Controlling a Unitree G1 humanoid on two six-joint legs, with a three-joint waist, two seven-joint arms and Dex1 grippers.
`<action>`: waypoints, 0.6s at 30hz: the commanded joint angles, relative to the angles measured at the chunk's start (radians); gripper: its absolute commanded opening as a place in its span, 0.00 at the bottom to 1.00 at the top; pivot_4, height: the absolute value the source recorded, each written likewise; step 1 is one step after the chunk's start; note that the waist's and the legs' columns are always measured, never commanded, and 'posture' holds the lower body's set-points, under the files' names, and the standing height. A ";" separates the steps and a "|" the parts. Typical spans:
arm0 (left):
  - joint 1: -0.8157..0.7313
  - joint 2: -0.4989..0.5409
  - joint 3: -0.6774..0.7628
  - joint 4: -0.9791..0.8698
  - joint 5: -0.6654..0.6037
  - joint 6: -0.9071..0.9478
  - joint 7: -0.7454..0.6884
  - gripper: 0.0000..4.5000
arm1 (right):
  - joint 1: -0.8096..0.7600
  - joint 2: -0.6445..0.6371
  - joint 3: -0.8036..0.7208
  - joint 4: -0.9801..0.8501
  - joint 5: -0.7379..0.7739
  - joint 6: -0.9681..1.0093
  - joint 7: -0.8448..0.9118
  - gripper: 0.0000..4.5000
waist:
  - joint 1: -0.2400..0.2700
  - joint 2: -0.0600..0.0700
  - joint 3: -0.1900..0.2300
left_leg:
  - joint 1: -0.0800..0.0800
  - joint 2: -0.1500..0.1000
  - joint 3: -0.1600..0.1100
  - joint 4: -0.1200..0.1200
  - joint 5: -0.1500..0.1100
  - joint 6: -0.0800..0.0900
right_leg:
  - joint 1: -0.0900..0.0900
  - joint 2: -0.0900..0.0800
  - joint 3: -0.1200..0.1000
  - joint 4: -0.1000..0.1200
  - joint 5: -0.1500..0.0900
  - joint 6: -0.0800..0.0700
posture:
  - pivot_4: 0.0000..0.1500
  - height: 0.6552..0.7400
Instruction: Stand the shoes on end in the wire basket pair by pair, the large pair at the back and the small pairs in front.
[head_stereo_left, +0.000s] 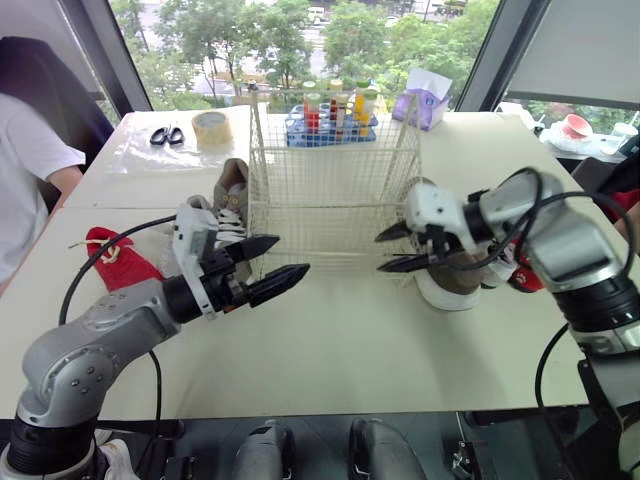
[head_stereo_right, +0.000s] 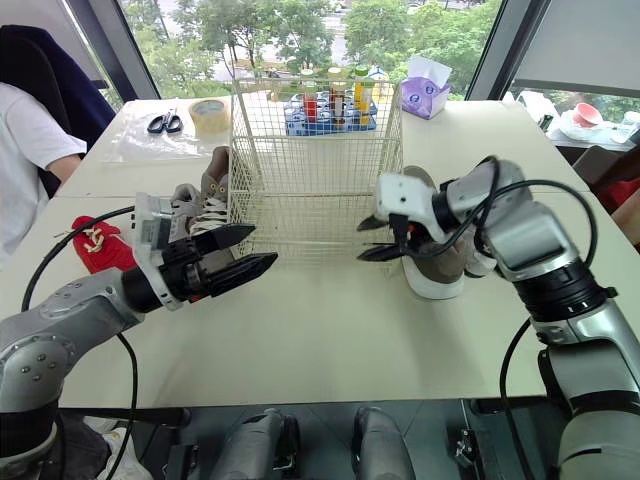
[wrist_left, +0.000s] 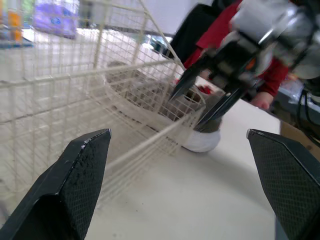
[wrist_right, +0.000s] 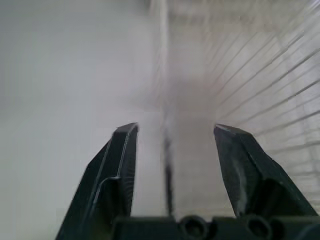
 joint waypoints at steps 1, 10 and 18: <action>0.105 -0.014 0.031 -0.149 0.034 -0.024 0.099 1.00 | 0.004 -0.013 -0.319 -0.159 0.184 0.302 -0.157 0.50 | 0.001 0.000 0.000 | 0.000 0.000 -0.001 0.000 -0.001 0.001 | 0.000 0.000 0.000 0.000 0.000 0.000 | 1.00 1.00; 0.395 -0.061 -0.089 -0.263 0.165 -0.091 0.085 1.00 | 0.558 0.231 -0.788 -0.364 0.135 0.275 -0.576 0.99 | 0.011 0.001 -0.008 | 0.000 -0.004 -0.002 0.000 -0.004 0.007 | 0.001 -0.004 0.000 -0.001 -0.003 -0.004 | 1.00 1.00; 0.346 -0.111 -0.299 -0.198 0.471 -0.192 0.084 1.00 | 0.785 0.469 -0.687 -0.494 0.046 0.070 -0.843 0.99 | -0.003 0.011 -0.014 | 0.002 0.000 -0.001 -0.001 -0.004 0.007 | 0.002 0.001 0.000 -0.001 -0.004 -0.005 | 1.00 1.00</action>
